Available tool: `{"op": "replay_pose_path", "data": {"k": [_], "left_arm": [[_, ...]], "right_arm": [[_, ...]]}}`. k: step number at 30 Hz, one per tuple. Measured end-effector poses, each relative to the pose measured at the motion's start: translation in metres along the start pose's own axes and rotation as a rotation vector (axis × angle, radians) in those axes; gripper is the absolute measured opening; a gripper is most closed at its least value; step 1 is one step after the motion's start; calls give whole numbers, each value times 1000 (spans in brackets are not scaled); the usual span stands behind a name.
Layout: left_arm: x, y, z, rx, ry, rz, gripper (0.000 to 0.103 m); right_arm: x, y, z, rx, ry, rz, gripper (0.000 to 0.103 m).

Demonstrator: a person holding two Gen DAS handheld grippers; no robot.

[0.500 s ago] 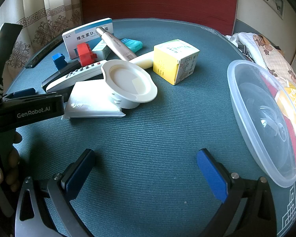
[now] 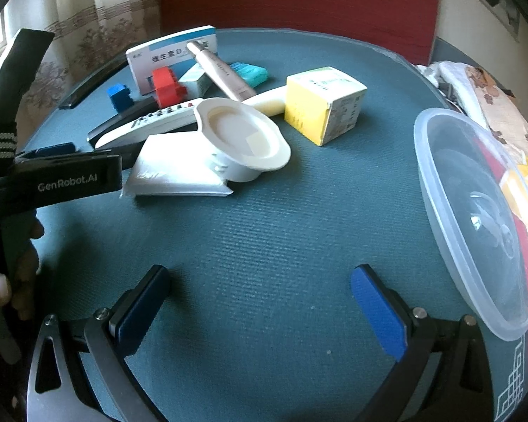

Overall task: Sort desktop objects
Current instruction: 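Move the right gripper to the white dish and close on its rim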

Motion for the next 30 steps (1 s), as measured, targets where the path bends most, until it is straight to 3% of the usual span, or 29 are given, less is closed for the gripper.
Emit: {"op": "replay_pose_path", "data": {"k": [6, 14, 21, 26, 30], "left_arm": [[-3, 13, 12, -66, -29, 25, 103], [-3, 16, 13, -70, -42, 37, 103], [6, 14, 14, -72, -37, 46, 103], [9, 13, 10, -79, -29, 50, 103], [13, 14, 10, -85, -29, 59, 103]], "right_arm": [[-3, 10, -1, 82, -9, 13, 103], [4, 19, 0, 210, -64, 36, 102], [29, 25, -8, 237, -52, 98, 98], [47, 13, -8, 239, -74, 95, 83], [57, 3, -8, 254, -112, 87, 83]]}}
Point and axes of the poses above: each gripper's, at about its wrist camera, not at the fingertips, and y roughly against the way its jaws point, z to its right, x to its top, the point moved 8 cm from there along -y, roughly the way its jaws point, and after that the axes turned 8 degrees about -y, right-handed, at the moved point
